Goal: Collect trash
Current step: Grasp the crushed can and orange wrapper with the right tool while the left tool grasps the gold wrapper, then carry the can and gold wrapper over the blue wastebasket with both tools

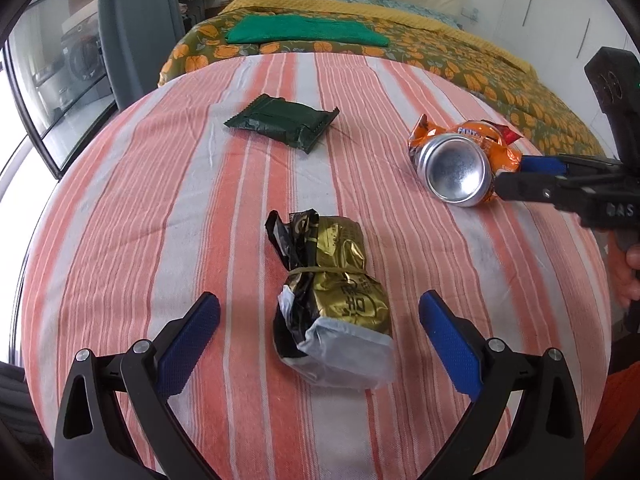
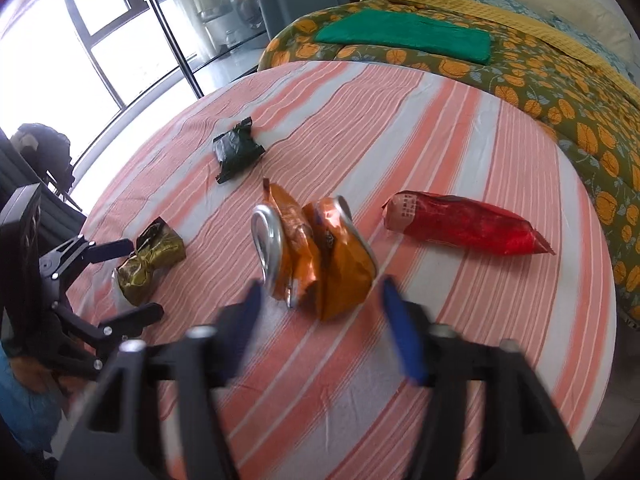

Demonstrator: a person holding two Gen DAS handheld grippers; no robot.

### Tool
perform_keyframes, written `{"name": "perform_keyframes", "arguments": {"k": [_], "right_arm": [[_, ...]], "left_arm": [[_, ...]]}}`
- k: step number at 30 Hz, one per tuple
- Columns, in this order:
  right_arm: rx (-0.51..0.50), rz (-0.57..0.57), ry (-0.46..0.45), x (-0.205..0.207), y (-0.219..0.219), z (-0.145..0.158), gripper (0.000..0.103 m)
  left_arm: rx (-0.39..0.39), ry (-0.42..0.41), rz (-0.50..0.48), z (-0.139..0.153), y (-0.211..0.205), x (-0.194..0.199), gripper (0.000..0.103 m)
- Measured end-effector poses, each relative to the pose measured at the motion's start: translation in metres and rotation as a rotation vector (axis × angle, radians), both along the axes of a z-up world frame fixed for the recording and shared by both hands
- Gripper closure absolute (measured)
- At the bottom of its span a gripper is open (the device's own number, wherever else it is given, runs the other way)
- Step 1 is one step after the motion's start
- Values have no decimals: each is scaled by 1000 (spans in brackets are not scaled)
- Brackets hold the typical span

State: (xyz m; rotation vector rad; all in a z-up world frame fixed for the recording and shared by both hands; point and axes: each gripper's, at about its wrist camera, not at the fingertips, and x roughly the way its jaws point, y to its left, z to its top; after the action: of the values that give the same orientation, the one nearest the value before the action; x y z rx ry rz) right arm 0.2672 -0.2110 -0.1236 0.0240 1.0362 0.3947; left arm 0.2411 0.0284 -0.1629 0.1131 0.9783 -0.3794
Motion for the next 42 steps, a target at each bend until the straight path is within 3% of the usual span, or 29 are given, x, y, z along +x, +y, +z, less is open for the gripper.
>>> {"name": "perform_keyframes", "arguments": {"k": [7,9,10,11,13,14,19,24,29,35,39,42], "right_arm": [[51,-37,2,26,-3,-7,24],[70,-30,13,31,0,-10,33],[69,-25,13,31,2,-10,46],[63,-27,11,29,4,-9,46],[60,-32,7,21,4,-6,47],[54,-30,1,15,3,-4,47],[73,-46,-31,-23,-14,10,47],[175,-116,-44,-76,-66,26,47],[240,-291,-51,-146,-160,27,47],[111,-553,-2,-220,-281,-9,47],[66,-667,56,-242,-335,-49,47],[75,-725,88,-244,-360,-76,47]], "left_arm": [[-25,11,-14,6,5,12,4],[-26,21,-23,5,2,12,4],[-18,17,-29,6,0,12,8],[-1,10,-34,6,-3,10,14],[33,-4,-35,6,-7,8,50],[35,-8,-38,7,-7,6,57],[22,-49,-45,18,-9,-9,60],[-52,-70,-90,40,-31,-37,60],[-126,-74,-233,61,-97,-81,60],[-215,-27,-462,73,-213,-147,60],[-220,25,-561,62,-288,-179,60],[-197,70,-594,37,-346,-191,59]]}}
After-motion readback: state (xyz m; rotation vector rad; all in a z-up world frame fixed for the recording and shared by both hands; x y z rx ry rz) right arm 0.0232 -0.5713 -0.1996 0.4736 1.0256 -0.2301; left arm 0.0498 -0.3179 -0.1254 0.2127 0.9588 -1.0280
